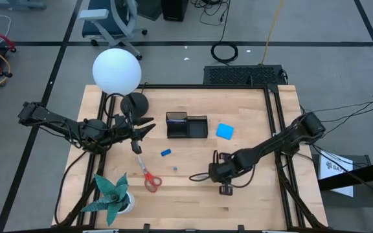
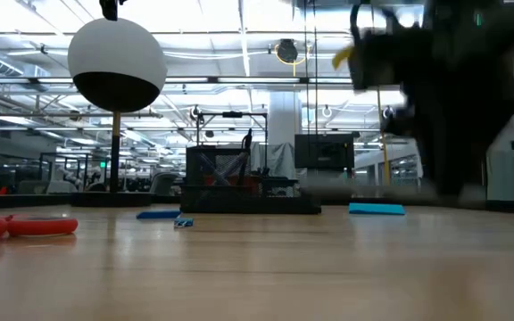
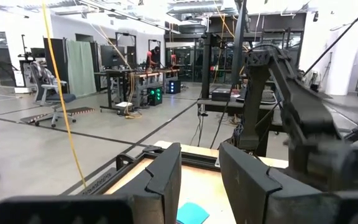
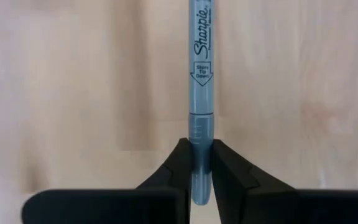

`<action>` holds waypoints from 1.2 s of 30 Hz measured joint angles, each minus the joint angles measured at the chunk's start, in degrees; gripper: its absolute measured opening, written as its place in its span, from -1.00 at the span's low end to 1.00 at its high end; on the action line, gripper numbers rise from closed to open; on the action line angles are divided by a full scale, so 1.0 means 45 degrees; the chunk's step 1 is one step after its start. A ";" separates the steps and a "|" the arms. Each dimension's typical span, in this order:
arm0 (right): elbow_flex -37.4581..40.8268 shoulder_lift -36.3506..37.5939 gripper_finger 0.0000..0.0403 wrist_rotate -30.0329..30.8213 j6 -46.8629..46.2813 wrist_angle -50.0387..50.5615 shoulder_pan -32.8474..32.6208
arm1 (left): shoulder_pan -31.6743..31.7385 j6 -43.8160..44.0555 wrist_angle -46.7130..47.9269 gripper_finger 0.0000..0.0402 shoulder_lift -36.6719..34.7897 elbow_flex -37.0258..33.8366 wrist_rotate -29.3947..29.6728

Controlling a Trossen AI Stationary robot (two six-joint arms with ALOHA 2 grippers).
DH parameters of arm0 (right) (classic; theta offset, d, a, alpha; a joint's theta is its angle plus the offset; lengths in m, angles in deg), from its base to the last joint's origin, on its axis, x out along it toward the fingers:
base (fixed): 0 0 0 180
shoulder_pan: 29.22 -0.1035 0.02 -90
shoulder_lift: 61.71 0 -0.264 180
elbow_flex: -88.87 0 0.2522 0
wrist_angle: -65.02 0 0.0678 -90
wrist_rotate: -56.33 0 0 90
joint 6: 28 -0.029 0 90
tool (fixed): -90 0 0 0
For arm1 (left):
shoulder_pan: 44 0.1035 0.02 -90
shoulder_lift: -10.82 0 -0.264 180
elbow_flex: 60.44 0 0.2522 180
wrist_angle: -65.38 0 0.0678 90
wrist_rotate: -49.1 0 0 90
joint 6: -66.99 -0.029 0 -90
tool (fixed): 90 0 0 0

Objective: Pick and place office supplies into organizer
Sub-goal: Put the gray highlighter into the black desk organizer

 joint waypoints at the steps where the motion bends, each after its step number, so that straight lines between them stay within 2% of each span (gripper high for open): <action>1: -0.0007 0.0221 -0.86 -0.0058 0.0034 0.0030 0.0085 | 0.0006 0.0005 -0.0001 -0.41 -0.0005 0.0000 0.0000; 11: -0.0010 0.1764 -0.86 0.1386 0.0773 0.0055 0.0502 | 0.0013 0.0024 0.0049 -0.41 -0.0005 0.0000 0.0005; 18: -0.0010 0.1997 -0.86 0.2707 0.1789 -0.0315 0.0798 | 0.0020 0.0078 0.0393 -0.41 -0.0005 0.0000 0.0005; 23: -0.0010 0.2000 -0.86 0.3658 0.2916 -0.1625 0.1203 | 0.0023 -0.0060 0.0681 -0.41 -0.0005 0.0000 0.0000; 27: -0.0015 0.2005 -0.86 0.3681 0.3978 -0.3147 0.1558 | 0.0023 -0.0553 0.1019 -0.41 -0.0005 0.0000 -0.0014; 36: 0.0087 0.2010 -0.86 0.3663 0.6023 -0.5703 0.1970 | 0.0023 -0.1457 0.1650 -0.41 0.0000 0.0000 -0.1372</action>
